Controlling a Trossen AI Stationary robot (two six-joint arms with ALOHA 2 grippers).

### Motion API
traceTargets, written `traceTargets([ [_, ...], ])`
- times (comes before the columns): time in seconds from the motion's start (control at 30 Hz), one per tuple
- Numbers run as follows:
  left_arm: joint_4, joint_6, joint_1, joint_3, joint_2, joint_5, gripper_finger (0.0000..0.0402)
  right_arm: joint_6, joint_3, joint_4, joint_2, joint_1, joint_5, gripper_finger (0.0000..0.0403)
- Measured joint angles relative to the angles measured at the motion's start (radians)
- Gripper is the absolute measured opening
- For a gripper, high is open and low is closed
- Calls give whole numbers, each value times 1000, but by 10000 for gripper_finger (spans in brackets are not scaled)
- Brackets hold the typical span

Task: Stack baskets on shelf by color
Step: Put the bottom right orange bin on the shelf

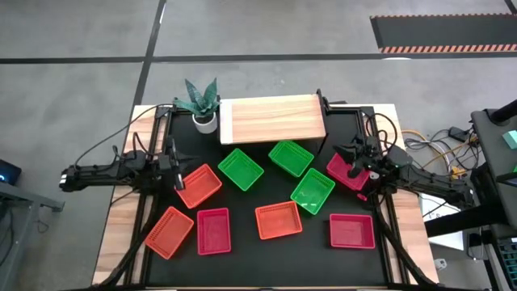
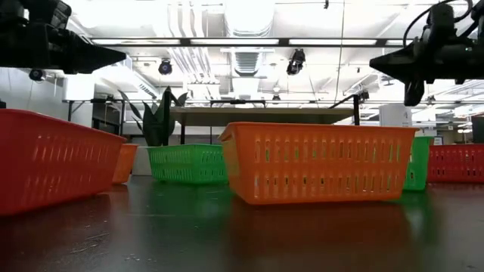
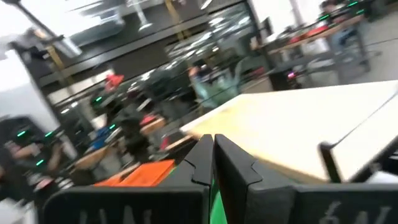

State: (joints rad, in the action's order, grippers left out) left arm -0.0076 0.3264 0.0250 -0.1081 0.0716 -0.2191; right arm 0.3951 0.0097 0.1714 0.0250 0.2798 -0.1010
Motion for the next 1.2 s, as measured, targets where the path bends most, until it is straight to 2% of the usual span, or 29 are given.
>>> traceTargets([
  [0.13, 1, -1, 0, 0, 3, 0, 0, 2, 0, 14, 6, -1, -24, 9],
  [0.27, 70, -10, 0, 0, 3, 12, 0, -49, 0, 155, 46, -19, 109, 9],
  [0.37, 132, -131, 0, 0, 3, 61, 0, -103, 0, 289, 99, -51, 127, 9],
  [0.5, 222, -337, 0, 0, 2, 64, 0, -180, 3, 388, 185, -97, 127, 9],
  [0.7, 271, -393, 0, 0, 2, 64, 0, -288, 56, 441, 338, -182, 125, 9],
  [1.03, 297, -401, 0, 0, 2, 63, 0, -470, 252, 409, 600, -338, 97, 9],
  [1.2, 303, -399, 0, 0, 2, 63, 0, -492, 395, 205, 701, -397, 97, 9],
])
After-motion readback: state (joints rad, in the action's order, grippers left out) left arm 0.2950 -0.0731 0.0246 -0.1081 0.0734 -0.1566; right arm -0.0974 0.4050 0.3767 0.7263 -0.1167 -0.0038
